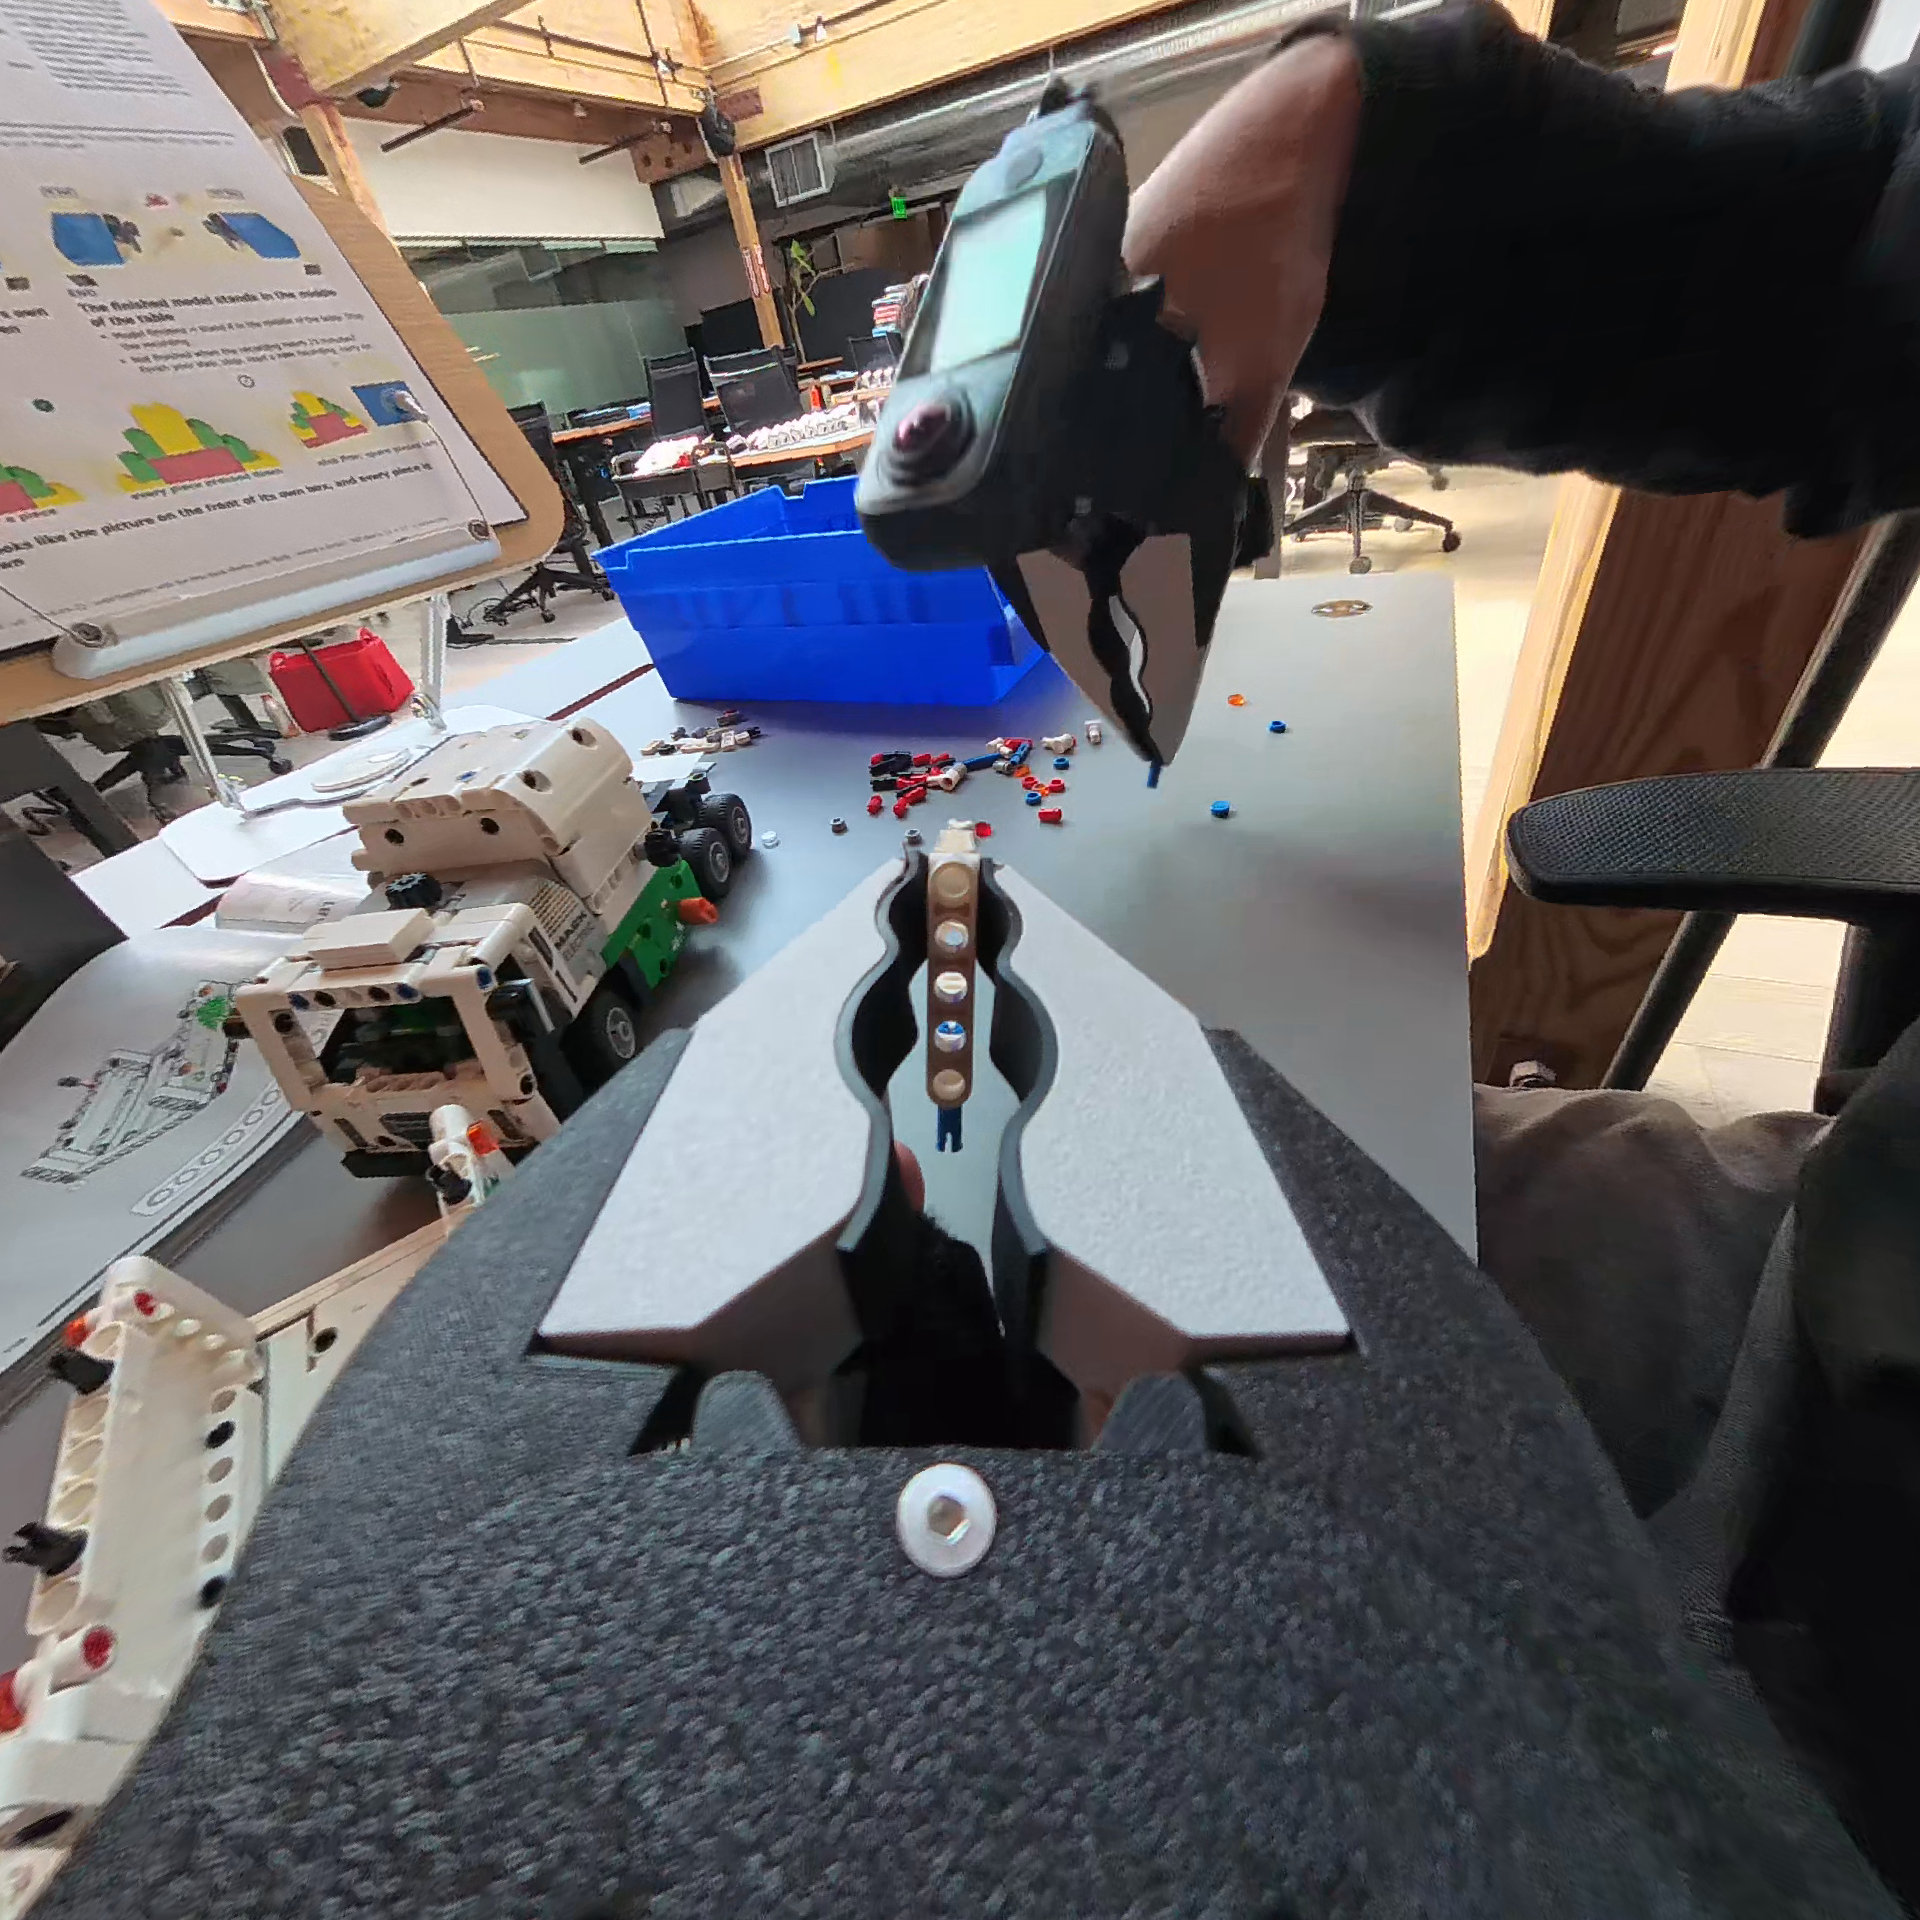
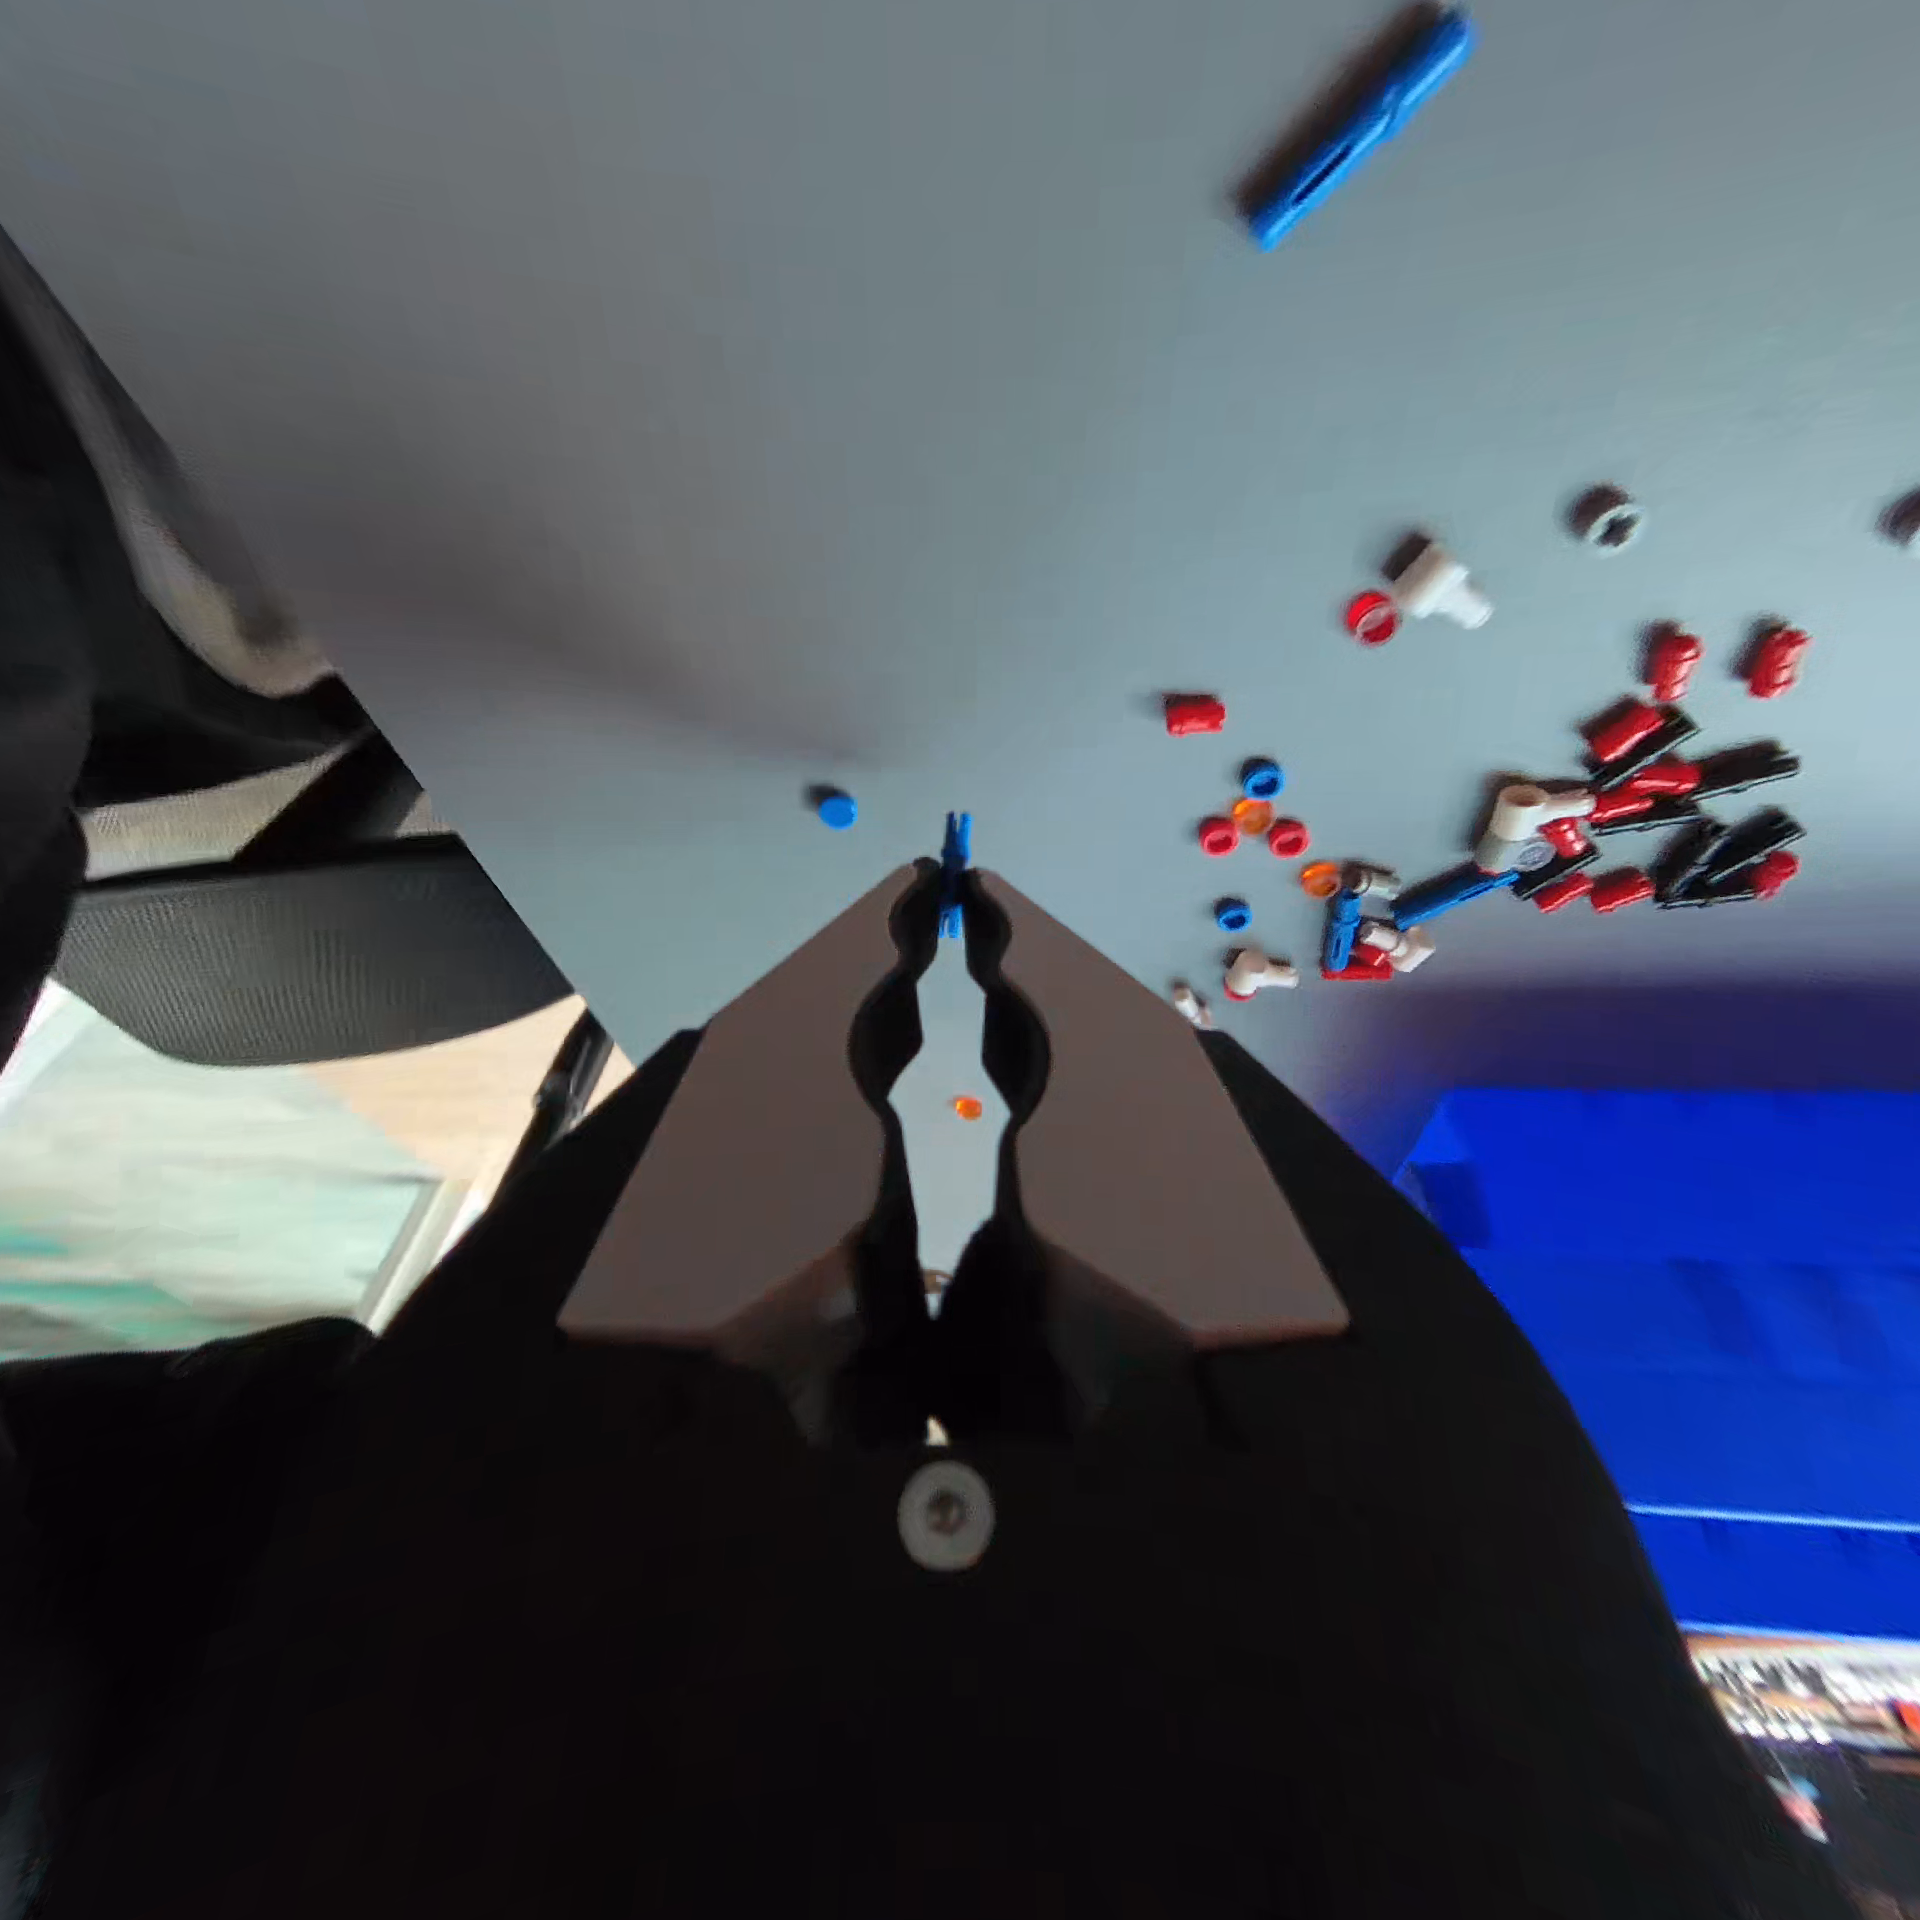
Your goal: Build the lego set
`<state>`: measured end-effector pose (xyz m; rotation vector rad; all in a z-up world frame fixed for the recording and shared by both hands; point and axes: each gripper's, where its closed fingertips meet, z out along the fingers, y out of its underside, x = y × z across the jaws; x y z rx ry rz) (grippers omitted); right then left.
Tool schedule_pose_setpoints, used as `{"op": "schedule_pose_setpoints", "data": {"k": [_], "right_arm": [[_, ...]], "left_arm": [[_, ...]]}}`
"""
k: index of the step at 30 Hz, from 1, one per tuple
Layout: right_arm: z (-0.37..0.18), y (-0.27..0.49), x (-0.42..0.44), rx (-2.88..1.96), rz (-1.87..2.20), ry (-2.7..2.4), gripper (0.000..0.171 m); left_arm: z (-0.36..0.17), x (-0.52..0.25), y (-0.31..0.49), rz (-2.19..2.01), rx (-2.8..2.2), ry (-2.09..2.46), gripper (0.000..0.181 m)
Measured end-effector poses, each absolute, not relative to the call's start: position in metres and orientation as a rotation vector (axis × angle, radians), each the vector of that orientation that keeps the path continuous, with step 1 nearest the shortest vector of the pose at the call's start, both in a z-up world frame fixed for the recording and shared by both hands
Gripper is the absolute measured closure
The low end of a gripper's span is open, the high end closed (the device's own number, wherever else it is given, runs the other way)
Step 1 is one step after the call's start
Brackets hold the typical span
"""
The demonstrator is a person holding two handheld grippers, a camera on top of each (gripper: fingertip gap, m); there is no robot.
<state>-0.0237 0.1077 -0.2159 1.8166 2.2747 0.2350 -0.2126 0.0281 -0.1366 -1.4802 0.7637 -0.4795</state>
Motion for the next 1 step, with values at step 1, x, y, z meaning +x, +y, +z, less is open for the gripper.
{"op": "schedule_pose_setpoints", "data": {"k": [1], "right_arm": [[-0.2166,0.1092,-0.018,1.766,0.299,2.259,0.168]], "left_arm": [[-0.1365,-0.2125,0.0281,-0.478,-1.479,0.765,0.176]]}}
